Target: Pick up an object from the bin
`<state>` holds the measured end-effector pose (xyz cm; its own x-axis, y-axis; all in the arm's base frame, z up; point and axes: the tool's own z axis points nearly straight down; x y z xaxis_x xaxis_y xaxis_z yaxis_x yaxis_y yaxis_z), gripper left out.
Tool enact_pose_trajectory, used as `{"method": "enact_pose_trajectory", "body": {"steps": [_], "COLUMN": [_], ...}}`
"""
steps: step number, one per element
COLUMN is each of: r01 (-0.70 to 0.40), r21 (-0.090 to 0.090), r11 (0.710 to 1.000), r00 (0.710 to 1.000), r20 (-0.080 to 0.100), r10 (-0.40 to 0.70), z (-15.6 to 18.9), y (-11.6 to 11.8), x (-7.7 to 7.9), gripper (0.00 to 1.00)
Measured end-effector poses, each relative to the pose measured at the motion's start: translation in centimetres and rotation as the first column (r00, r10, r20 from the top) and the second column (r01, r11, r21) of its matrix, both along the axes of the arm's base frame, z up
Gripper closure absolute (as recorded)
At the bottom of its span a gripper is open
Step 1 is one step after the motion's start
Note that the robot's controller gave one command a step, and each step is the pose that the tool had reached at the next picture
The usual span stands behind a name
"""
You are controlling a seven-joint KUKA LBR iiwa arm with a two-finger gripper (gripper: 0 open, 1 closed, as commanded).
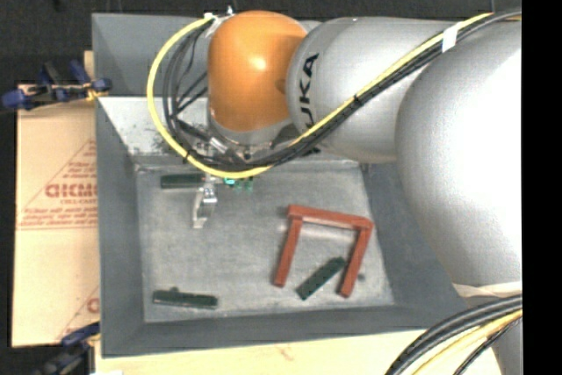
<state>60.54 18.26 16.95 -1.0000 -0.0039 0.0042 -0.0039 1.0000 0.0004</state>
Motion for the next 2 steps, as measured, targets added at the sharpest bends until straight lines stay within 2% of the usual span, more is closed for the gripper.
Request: {"method": "enact_pose_trajectory", "body": {"steps": [1, 2], "r01": [0.004, 0.088], "r21": [0.001, 0.001], "r11": [1.000, 0.996], "r00": [1.000, 0.996], "r20": [0.007, 0.007], "r10": [-0.004, -0.088], "z": [0.5, -1.4], "y": [-0.1, -3.2], "x": [0.2, 1.6], "gripper": [0.00, 0.00]}}
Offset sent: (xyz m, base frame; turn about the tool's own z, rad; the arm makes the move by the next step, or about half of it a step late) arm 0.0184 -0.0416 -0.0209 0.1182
